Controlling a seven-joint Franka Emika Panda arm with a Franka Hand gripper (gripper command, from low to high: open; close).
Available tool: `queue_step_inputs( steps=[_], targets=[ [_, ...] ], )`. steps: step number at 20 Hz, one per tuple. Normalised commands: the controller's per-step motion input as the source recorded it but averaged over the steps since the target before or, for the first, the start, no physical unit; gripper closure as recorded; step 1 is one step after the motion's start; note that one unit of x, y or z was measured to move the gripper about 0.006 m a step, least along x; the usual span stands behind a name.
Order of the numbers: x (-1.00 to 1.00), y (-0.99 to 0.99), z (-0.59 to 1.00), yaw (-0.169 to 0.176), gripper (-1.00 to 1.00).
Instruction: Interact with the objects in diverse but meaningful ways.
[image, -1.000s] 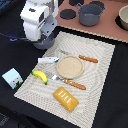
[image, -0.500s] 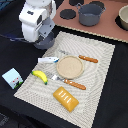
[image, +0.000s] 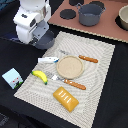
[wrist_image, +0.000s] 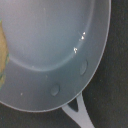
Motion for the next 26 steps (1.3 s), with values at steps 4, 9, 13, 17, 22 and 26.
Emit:
queue_step_inputs(
  steps=[4, 9, 13, 17, 22, 26],
  targets=[
    [-0.47, 0.00, -0.36, -0.086, -1.00],
    [-0.47, 0.00, -0.36, -0.075, -1.00],
    [-0.38, 0.00, -0.20, -0.056, -1.00],
    [-0.22, 0.00, -0.09, -0.037, -1.00],
    [-0.24, 0.00, -0.11, -0.033, 1.00],
    [-0.27, 0.00, -0.14, -0.024, 1.00]
  ],
)
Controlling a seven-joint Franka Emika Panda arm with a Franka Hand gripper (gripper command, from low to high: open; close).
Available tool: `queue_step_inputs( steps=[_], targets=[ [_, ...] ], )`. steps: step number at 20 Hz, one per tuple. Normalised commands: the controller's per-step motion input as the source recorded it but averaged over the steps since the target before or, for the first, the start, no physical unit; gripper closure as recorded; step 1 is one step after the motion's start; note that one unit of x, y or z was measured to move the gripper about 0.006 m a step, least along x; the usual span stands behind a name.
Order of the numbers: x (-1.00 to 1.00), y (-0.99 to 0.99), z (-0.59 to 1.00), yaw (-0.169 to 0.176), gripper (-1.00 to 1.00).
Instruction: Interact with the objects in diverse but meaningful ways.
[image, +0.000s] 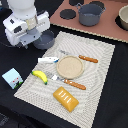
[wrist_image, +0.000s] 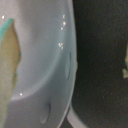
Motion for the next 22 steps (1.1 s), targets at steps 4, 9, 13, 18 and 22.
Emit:
queue_step_inputs(
  steps=[4, 9, 13, 18, 22],
  targets=[
    [-0.23, 0.00, -0.12, -0.015, 1.00],
    [-0.18, 0.00, -0.12, -0.006, 1.00],
    [-0.02, 0.00, -0.03, 0.000, 1.00],
    [-0.02, 0.04, 0.92, -0.054, 1.00],
    [0.11, 0.21, 1.00, -0.082, 1.00]
  ],
)
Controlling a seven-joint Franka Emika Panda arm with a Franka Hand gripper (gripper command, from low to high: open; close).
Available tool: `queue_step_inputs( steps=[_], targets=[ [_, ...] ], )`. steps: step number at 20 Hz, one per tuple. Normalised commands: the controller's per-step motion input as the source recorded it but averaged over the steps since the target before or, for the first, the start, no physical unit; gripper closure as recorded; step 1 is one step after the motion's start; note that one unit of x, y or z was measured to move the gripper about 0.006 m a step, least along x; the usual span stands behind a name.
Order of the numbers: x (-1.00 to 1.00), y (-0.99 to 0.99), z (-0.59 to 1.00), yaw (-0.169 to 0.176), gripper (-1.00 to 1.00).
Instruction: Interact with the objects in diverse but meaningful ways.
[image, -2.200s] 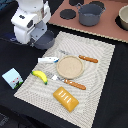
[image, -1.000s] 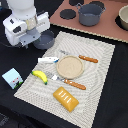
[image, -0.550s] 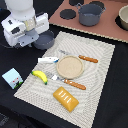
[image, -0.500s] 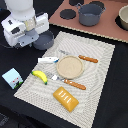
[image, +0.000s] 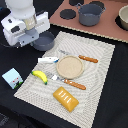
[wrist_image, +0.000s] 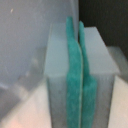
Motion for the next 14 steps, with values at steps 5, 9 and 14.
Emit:
queue_step_inputs(
  steps=[5, 9, 14],
  targets=[
    [0.31, 0.31, 1.00, -0.044, 1.00],
    [0.36, 0.38, 0.80, -0.003, 1.00],
    [0.35, 0.49, 0.34, 0.000, 1.00]
  ],
)
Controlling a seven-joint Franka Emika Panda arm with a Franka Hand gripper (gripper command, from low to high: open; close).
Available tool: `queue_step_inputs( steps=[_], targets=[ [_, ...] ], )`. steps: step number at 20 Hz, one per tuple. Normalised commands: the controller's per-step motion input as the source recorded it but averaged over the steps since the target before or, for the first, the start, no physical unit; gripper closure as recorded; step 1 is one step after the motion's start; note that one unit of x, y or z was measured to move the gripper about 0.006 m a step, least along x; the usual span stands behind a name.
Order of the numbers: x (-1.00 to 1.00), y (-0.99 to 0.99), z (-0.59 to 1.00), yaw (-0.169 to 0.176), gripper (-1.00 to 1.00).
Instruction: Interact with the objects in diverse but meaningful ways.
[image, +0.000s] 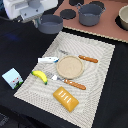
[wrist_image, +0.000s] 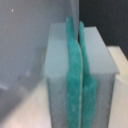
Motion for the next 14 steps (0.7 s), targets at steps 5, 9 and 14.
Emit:
queue_step_inputs(
  steps=[5, 9, 14],
  targets=[
    [0.32, 0.50, 0.17, 0.000, 1.00],
    [0.27, 0.55, 0.13, 0.010, 1.00],
    [0.29, 0.62, 0.27, 0.015, 1.00]
  ],
)
